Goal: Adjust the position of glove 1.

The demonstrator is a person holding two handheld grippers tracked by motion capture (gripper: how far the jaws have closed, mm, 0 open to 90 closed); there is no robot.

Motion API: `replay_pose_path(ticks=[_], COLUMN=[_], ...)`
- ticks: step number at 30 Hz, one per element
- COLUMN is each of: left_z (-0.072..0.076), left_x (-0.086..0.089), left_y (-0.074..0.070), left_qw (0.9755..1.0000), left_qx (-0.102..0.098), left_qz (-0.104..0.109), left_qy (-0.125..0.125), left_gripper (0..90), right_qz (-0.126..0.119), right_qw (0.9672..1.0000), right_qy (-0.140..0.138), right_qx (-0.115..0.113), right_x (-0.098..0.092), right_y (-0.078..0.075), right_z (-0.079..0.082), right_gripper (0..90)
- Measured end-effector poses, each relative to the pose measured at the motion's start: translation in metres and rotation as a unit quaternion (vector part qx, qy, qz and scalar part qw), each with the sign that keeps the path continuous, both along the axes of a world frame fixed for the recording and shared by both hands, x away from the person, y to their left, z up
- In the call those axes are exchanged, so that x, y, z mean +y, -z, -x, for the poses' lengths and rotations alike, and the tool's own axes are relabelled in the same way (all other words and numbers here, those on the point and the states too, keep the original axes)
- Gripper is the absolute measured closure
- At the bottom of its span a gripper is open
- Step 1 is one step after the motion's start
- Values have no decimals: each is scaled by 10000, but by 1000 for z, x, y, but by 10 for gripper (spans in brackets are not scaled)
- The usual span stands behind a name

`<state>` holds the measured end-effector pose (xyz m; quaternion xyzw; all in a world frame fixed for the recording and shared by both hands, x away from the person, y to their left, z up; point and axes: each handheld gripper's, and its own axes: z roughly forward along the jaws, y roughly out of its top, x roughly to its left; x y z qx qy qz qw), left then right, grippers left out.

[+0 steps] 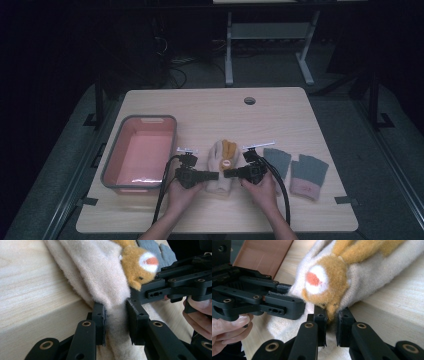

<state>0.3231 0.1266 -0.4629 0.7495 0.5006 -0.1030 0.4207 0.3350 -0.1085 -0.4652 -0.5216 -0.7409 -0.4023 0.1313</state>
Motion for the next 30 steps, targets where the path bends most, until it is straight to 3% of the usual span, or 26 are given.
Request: replay_pose_path(ticks=[30], left_z=[-6], left_x=[7], left_y=[-49], left_qw=[9986], left_qx=[-426], left_qz=[317], left_qy=[78], left_gripper=[711], right_qz=[-188], right_qw=[9995], right_qy=[-84], right_qx=[-259], right_x=[-3], right_y=[-49], right_z=[-5], right_gripper=[819])
